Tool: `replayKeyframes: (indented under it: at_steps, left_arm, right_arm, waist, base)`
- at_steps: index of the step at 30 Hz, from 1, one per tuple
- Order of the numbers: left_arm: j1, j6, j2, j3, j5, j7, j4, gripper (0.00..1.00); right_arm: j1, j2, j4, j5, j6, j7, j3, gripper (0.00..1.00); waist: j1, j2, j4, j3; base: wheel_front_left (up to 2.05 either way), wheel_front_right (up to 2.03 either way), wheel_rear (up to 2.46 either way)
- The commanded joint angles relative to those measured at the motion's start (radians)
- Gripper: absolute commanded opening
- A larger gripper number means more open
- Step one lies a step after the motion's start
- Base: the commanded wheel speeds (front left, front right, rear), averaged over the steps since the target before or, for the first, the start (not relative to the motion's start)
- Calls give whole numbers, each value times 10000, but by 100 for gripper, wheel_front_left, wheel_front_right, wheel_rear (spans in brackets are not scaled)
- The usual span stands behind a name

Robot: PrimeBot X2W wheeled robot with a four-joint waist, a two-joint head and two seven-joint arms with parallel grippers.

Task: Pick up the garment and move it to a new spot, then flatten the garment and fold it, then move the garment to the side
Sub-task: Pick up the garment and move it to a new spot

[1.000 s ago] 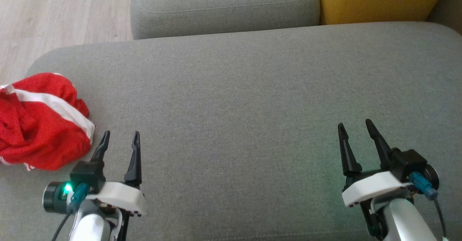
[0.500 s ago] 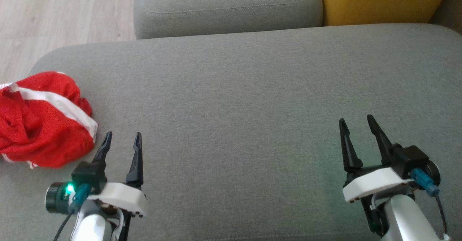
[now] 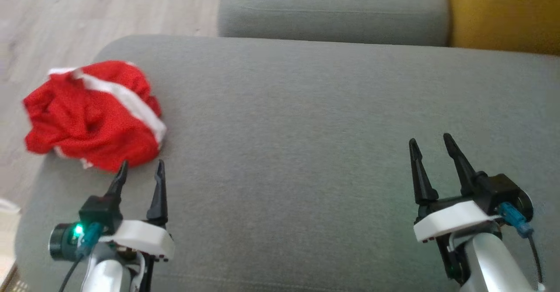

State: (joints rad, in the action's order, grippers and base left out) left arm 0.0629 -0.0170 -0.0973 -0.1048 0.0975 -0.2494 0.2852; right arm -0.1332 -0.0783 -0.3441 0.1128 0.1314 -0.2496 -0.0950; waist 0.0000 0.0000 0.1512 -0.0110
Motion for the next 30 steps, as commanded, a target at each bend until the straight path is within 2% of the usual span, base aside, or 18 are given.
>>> replayKeyframes:
  at_steps: [1,7,15,30]
  left_arm:
    - [378,4,-107,463,-28,-124,-306,100]
    - [335,22,-93,744,20,-124,-285,100]
    - [300,105,-14,910,3,-124,-259,100]
    - [461,36,102,1032,-295,-124,-477,100]
  right_arm:
    - [-359,-33,395,-43,-7,-122,-268,100]
    - [-338,12,661,-52,-7,-122,-381,100]
    - [-279,74,859,-46,-7,-122,-438,100]
    - [-343,48,873,-21,-7,-122,-405,100]
  waist:
    - [0,0,493,18]
    - [0,0,1432,57]
    - [0,0,2239,61]
    - [0,0,2550,158]
  base:
    - [0,0,0]
    - [0,0,0]
    - [0,0,0]
    - [0,0,0]
